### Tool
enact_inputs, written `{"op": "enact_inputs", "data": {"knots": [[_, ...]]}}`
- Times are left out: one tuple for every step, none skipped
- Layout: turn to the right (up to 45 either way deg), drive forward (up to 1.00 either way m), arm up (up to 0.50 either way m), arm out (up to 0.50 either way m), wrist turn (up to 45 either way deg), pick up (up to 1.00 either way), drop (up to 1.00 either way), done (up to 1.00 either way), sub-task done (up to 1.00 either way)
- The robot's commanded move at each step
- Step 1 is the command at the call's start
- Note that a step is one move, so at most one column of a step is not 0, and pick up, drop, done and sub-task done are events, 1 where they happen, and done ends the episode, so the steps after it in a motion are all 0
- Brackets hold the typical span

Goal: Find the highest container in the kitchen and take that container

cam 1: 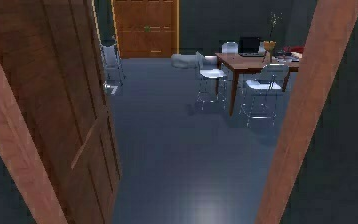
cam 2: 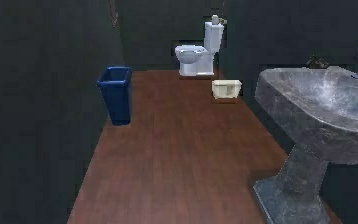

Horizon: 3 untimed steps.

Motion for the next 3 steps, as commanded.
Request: {"op": "enact_inputs", "data": {"knots": [[-3.0,0.0,0.0,0.0,0.0,0.0,0.0,0.0,0.0],[0.0,1.0,0.0,0.0,0.0,0.0,0.0,0.0,0.0],[-6.0,0.0,0.0,0.0,0.0,0.0,0.0,0.0,0.0]]}}
